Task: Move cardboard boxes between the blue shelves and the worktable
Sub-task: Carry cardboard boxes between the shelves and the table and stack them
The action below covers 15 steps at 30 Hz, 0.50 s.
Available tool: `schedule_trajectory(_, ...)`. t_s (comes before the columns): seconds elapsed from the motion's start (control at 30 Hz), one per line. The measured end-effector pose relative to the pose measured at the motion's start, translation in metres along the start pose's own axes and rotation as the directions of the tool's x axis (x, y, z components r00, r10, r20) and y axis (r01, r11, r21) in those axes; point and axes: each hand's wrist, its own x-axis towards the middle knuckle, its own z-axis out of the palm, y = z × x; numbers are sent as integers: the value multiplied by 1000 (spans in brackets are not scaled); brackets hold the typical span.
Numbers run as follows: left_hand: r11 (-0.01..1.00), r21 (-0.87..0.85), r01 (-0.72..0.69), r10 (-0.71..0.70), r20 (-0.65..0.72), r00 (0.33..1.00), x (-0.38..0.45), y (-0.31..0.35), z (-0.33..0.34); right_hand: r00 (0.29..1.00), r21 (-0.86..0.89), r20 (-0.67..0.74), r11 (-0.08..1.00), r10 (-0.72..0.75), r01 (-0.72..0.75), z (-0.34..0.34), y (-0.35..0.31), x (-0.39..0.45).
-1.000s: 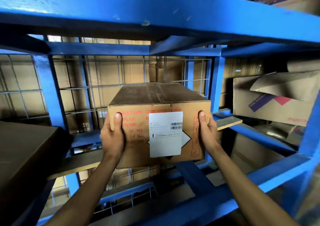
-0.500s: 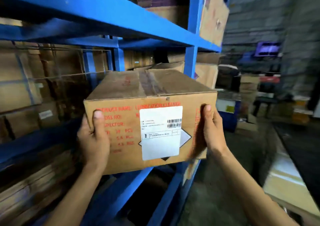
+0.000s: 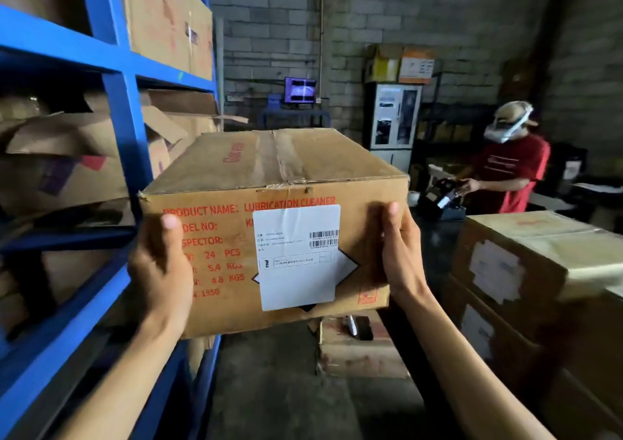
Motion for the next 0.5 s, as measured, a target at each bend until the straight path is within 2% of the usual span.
schedule_trajectory(0.1,995,-55,80,-74,103,992,-25,4,47,997,-66,-83,998,-6,0,-60,-7,-3)
schedule_trajectory(0.27,995,-85,-49,65,196,979,-65,26,125,967,-168,-246,985,-66,24,-158,-35,-11)
schedule_trajectory(0.33,992,-122,-39,68,244,967,-83,42,153,951,-215,-296,976,-90,25,-195,-46,-13)
schedule_trajectory(0.43,958,-287,-4,112,361,926,-124,77,194,915,-308,-375,951,-146,25,-249,-72,-23)
schedule_trajectory(0.5,901,-430,59,167,467,868,-146,88,217,887,-351,-431,936,-168,6,-281,-90,-34)
